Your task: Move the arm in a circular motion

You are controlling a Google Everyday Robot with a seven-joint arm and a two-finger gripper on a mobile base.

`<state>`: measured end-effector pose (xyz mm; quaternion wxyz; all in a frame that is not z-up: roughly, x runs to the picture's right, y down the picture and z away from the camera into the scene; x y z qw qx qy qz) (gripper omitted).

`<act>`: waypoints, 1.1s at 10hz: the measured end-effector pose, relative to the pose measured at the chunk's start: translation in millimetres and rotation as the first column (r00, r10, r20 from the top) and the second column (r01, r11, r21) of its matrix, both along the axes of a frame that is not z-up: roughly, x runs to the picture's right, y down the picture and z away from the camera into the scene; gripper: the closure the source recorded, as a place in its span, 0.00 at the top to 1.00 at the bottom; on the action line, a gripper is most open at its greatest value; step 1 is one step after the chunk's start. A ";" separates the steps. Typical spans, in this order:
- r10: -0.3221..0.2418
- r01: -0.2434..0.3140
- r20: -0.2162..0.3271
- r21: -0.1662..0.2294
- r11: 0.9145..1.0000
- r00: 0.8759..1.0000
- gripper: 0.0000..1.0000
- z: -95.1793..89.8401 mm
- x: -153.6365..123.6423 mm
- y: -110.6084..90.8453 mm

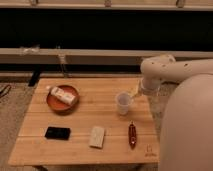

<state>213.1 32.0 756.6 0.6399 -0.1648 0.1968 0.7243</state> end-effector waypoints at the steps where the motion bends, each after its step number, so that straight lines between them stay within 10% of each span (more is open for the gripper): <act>1: -0.018 0.018 -0.003 0.026 0.999 1.000 0.80 -4.7 4.7 -21.2; 6: -0.126 0.123 0.010 0.126 0.984 0.992 0.80 -4.9 -26.8 -101.8; 11: -0.259 0.245 0.053 0.187 0.951 0.964 0.80 8.6 -96.2 -180.3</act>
